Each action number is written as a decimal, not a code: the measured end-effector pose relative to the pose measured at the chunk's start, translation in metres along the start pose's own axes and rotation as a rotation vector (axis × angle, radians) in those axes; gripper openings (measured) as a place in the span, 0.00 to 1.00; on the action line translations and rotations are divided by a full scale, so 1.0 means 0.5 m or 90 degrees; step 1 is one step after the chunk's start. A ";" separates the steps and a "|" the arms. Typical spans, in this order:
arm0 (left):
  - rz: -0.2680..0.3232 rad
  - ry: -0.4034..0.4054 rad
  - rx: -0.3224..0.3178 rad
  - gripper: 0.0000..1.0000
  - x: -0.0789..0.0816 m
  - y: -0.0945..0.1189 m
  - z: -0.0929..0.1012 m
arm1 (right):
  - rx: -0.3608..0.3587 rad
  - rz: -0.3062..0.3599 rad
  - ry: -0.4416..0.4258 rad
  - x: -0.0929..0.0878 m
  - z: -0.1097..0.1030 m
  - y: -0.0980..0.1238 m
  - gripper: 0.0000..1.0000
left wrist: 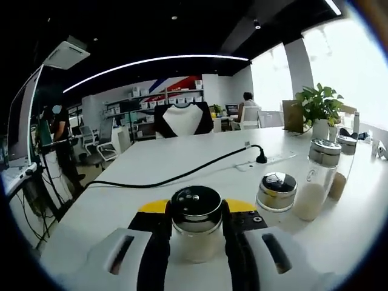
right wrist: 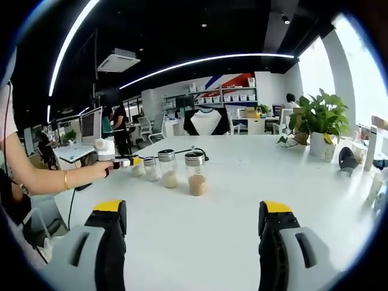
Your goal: Rotate the seasoning bottle until the label or dispensing opening points toward the visible target arrow and the bottle remains upright within the marked orientation range
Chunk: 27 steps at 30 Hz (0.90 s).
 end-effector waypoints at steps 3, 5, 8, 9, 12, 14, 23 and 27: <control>0.006 -0.008 -0.003 0.33 0.008 0.011 0.004 | 0.002 0.002 0.004 0.003 -0.005 0.001 0.91; 0.005 -0.016 -0.004 0.33 0.010 0.019 0.011 | 0.004 0.007 0.002 0.007 -0.010 0.002 0.91; 0.009 -0.014 -0.001 0.33 0.016 0.031 0.013 | 0.007 0.009 0.003 0.007 -0.017 0.004 0.91; 0.012 -0.010 -0.002 0.33 0.018 0.036 0.012 | 0.011 0.008 0.005 0.006 -0.021 0.005 0.91; 0.013 -0.010 -0.005 0.33 0.019 0.046 0.014 | 0.018 0.006 0.010 0.003 -0.028 0.009 0.91; 0.015 -0.014 -0.008 0.33 0.020 0.055 0.016 | 0.020 0.007 0.010 0.002 -0.031 0.012 0.91; 0.025 -0.024 -0.018 0.33 0.023 0.091 0.023 | 0.023 0.015 0.005 0.001 -0.037 0.028 0.91; 0.027 -0.016 -0.022 0.33 0.028 0.108 0.027 | 0.025 0.015 0.009 -0.001 -0.042 0.033 0.91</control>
Point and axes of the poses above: the point that each gripper's makers call its tool centre point, and the gripper's own axes: y roughly backward along the fingers, z roughly to its right, x roughly out of its top, the point moved 1 cm from there along y, roughly backward along the fingers, and after that the axes turned 1 degree about -y, right-handed, at the moved point
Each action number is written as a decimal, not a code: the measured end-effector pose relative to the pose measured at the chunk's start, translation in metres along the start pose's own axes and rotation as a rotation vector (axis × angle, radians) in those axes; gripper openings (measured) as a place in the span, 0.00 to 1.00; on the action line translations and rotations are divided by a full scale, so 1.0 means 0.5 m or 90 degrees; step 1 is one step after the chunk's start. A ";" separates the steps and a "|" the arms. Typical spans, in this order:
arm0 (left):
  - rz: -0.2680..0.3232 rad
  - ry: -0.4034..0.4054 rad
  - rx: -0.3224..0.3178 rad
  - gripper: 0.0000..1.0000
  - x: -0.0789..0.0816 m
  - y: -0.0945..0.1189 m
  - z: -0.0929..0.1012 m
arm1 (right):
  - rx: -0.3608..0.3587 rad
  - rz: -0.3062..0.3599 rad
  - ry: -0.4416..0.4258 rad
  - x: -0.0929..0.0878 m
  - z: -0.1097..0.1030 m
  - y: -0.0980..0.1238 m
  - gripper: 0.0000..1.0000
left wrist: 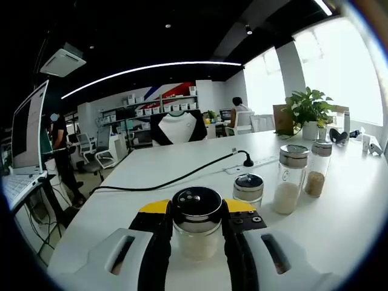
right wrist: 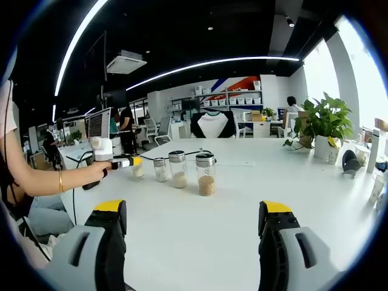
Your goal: Rotate the seasoning bottle until the label or dispensing opening points toward the visible target arrow and the bottle remains upright within the marked orientation range
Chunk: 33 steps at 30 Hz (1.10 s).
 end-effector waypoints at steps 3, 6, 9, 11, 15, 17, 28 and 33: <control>-0.001 0.003 -0.010 0.33 0.002 0.014 0.006 | 0.002 0.002 0.000 -0.001 -0.004 0.003 0.91; -0.001 0.000 -0.018 0.33 0.005 0.033 0.012 | 0.007 0.001 0.001 -0.003 -0.010 0.005 0.91; 0.000 -0.007 -0.031 0.33 0.005 0.047 0.020 | 0.019 -0.008 0.015 -0.010 -0.017 0.003 0.91; 0.000 -0.013 -0.038 0.33 0.004 0.058 0.026 | 0.023 -0.011 0.017 -0.013 -0.020 0.003 0.91; -0.002 -0.016 -0.051 0.33 0.000 0.081 0.038 | 0.029 -0.008 0.016 -0.014 -0.028 0.006 0.91; -0.001 -0.018 -0.060 0.33 0.001 0.094 0.047 | 0.030 -0.007 0.015 -0.014 -0.033 0.007 0.91; 0.010 -0.030 -0.121 0.33 0.005 0.152 0.108 | 0.043 -0.007 0.018 -0.025 -0.048 0.011 0.90; 0.009 -0.029 -0.140 0.33 -0.001 0.170 0.138 | 0.058 -0.022 0.045 -0.032 -0.058 0.004 0.90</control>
Point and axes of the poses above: the point that each gripper's makers call its tool centre point, and the gripper's own axes: y roughly backward along the fingers, z roughly to its right, x roughly out of its top, the point moved 1 cm from there along y, roughly backward along the fingers, and after that the axes turned 1 degree about -y, right-handed, at the moved point
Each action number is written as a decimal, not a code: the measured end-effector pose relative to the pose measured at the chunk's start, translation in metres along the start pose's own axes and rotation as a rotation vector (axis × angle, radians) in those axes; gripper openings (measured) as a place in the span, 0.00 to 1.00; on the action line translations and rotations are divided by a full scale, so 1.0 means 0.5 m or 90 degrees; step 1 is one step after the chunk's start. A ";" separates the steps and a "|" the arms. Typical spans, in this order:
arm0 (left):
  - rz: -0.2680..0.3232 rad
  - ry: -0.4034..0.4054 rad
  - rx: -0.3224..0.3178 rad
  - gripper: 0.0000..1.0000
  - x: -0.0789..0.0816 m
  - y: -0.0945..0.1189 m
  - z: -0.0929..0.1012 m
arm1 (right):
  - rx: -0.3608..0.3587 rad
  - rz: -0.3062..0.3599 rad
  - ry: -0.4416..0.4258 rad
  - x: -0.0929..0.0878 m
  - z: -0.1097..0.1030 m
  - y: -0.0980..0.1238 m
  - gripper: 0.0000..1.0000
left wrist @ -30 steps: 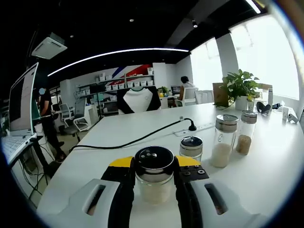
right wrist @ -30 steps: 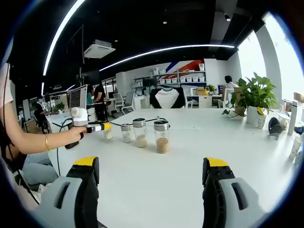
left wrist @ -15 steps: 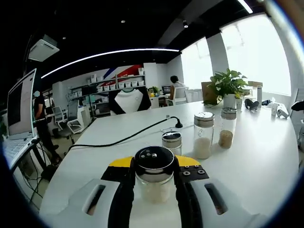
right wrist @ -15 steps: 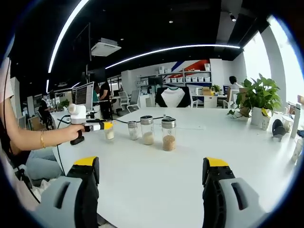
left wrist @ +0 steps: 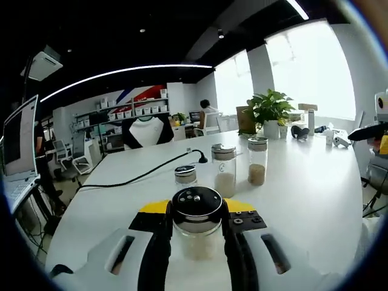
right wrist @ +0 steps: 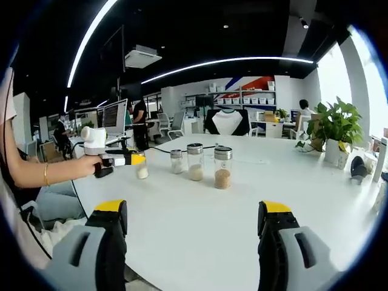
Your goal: Rotate the seasoning bottle until the label or dispensing opening points toward the visible target arrow and the bottle remains upright within the marked orientation range
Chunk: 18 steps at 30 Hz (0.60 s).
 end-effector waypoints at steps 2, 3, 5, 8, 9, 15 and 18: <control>0.001 0.003 -0.012 0.33 0.002 0.006 0.018 | 0.006 -0.001 0.002 0.000 -0.003 -0.002 0.90; 0.004 0.007 -0.019 0.33 0.005 0.009 0.027 | 0.008 -0.002 0.004 0.000 -0.005 -0.003 0.90; 0.014 0.017 -0.034 0.33 0.011 0.015 0.046 | 0.011 -0.002 0.008 0.000 -0.009 -0.004 0.90; 0.020 0.017 -0.050 0.33 0.019 0.022 0.073 | 0.016 0.000 0.007 0.002 -0.015 -0.007 0.89; 0.022 0.016 -0.055 0.33 0.022 0.024 0.080 | 0.018 0.000 0.009 0.003 -0.017 -0.009 0.89; 0.033 0.003 -0.092 0.33 0.041 0.040 0.125 | 0.026 0.001 0.012 0.001 -0.027 -0.012 0.89; 0.040 0.001 -0.110 0.33 0.051 0.050 0.145 | 0.031 0.001 0.008 -0.001 -0.033 -0.014 0.89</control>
Point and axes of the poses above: the point that each gripper's makers call its tool centre point, and the gripper's own axes: y roughly backward along the fingers, z roughly to its right, x roughly out of its top, the point moved 1 cm from there along y, roughly backward along the fingers, and after that the axes turned 1 degree about -y, right-handed, at the moved point
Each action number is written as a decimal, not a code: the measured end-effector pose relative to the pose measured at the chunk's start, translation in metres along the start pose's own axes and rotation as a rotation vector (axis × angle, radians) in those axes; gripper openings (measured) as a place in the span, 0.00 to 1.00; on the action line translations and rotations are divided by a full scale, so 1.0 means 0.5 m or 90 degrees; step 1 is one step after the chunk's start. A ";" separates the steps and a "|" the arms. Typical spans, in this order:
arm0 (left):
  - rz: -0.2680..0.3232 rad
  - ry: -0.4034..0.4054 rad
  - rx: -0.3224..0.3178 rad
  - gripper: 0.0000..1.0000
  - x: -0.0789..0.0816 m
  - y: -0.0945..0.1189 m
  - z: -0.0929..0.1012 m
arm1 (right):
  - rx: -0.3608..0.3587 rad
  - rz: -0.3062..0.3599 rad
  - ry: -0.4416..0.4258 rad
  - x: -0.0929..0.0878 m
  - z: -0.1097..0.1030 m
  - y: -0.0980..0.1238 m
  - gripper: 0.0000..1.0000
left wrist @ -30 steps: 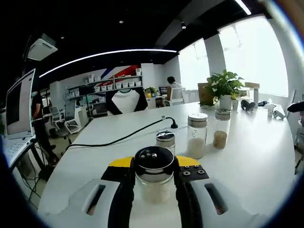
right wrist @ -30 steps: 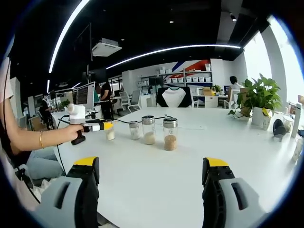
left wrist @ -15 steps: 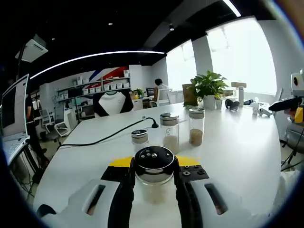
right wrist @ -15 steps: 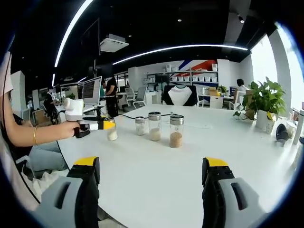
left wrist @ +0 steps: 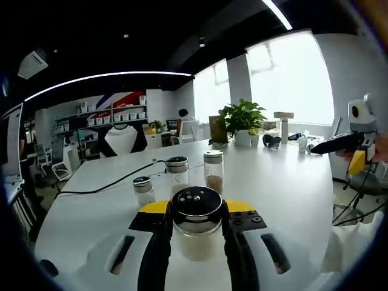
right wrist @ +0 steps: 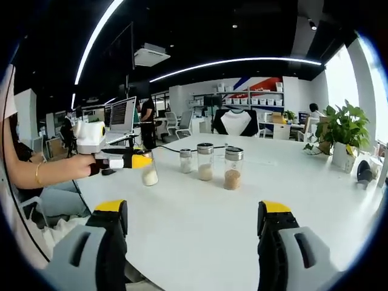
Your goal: Rotate the seasoning bottle until the label or dispensing opening points toward the visible target arrow and the bottle remains upright within the marked orientation range
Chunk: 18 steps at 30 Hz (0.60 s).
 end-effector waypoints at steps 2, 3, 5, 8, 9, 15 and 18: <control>0.006 0.002 -0.011 0.33 0.007 0.005 0.016 | 0.003 -0.001 0.000 -0.004 -0.004 -0.002 0.89; 0.009 0.005 -0.014 0.33 0.011 0.007 0.023 | 0.005 -0.002 0.000 -0.005 -0.006 -0.003 0.89; 0.013 0.002 -0.028 0.33 0.018 0.009 0.042 | 0.012 0.001 -0.002 -0.004 -0.015 -0.005 0.89; 0.018 -0.010 -0.053 0.33 0.031 0.014 0.073 | 0.020 0.001 -0.003 -0.005 -0.026 -0.011 0.89; 0.021 -0.009 -0.061 0.33 0.035 0.015 0.080 | 0.023 0.000 -0.001 -0.006 -0.029 -0.014 0.89; 0.021 0.003 -0.119 0.33 0.041 0.024 0.130 | 0.046 0.004 0.001 -0.004 -0.053 -0.022 0.85; 0.020 0.003 -0.128 0.33 0.040 0.031 0.141 | 0.053 0.005 -0.001 -0.005 -0.059 -0.025 0.85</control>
Point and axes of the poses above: the point that each gripper's makers call its tool centre point, and the gripper's own axes: y roughly backward along the fingers, z roughly to its right, x roughly out of its top, the point moved 1 cm from there along y, roughly backward along the fingers, and after that the axes turned 1 degree about -y, right-handed, at the moved point
